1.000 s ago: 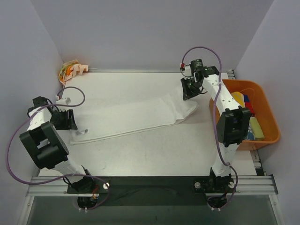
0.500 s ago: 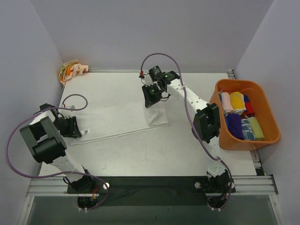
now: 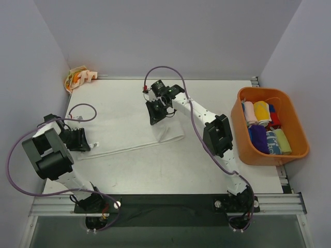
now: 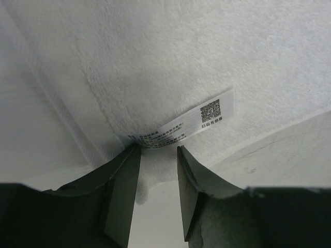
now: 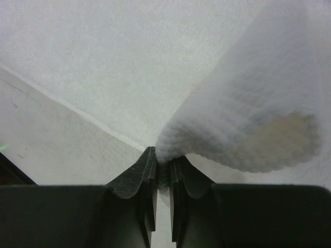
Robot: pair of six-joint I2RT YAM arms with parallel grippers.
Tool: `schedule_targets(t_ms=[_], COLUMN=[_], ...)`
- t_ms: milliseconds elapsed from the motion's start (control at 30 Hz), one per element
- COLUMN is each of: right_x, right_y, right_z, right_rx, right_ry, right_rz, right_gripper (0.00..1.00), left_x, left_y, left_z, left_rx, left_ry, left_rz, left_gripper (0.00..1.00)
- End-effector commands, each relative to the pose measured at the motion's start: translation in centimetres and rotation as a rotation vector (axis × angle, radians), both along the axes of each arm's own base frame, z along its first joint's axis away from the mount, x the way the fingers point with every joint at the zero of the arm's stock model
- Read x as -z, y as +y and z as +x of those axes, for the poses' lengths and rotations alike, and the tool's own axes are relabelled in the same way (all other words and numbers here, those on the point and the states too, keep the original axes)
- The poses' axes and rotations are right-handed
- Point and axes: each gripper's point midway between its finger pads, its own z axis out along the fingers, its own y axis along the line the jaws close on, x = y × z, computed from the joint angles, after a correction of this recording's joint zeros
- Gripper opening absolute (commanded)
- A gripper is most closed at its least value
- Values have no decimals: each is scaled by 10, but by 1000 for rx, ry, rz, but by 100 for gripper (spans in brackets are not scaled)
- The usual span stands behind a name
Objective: Roll the towels
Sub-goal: Fold the towel
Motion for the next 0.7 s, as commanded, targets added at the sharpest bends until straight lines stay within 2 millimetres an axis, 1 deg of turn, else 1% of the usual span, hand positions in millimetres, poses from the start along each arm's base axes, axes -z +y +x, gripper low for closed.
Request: schedule_targets(t_ms=[0,167,333,367,400,433,467,500,567,600,633,667], right_x=[-11,-2,12,15,16,14,9,-2,-19,-42,-54,-61], right_y=[11,24,39,39,39,40,41,40,37,30,26,20], right_z=[6,-1,-11,-12,-11,-10,-11,-9,-9,-4,-2,-3], right_rx=[19,13,16,16,28,28,25,25,20,28,27,17], right_ry=[-11,37,101,105,110,109,117,111,109,82,71,74], right_rz=[44,78,104,101,104,111,126,151,189,222,245,264], right_gripper=[0,0,0,5,15,20,27,37,45,53,56,56], left_x=[3,-3,-25,-28,-34,-38,-41,-46,-53,-60,-63,-65], left_y=[-5,-7,-19,-20,-23,-26,-28,-30,-34,-34,-35,-34], left_z=[7,9,16,18,19,19,19,19,16,15,14,12], left_rx=[10,17,33,34,39,41,48,54,58,61,64,62], left_ry=[-34,-55,-133,-143,-157,-163,-168,-181,-187,-206,-213,-215], left_rz=[-9,-18,-62,-67,-65,-77,-80,-75,-78,-66,-58,-45], left_gripper=[46,46,47,48,49,49,50,51,51,51,51,51])
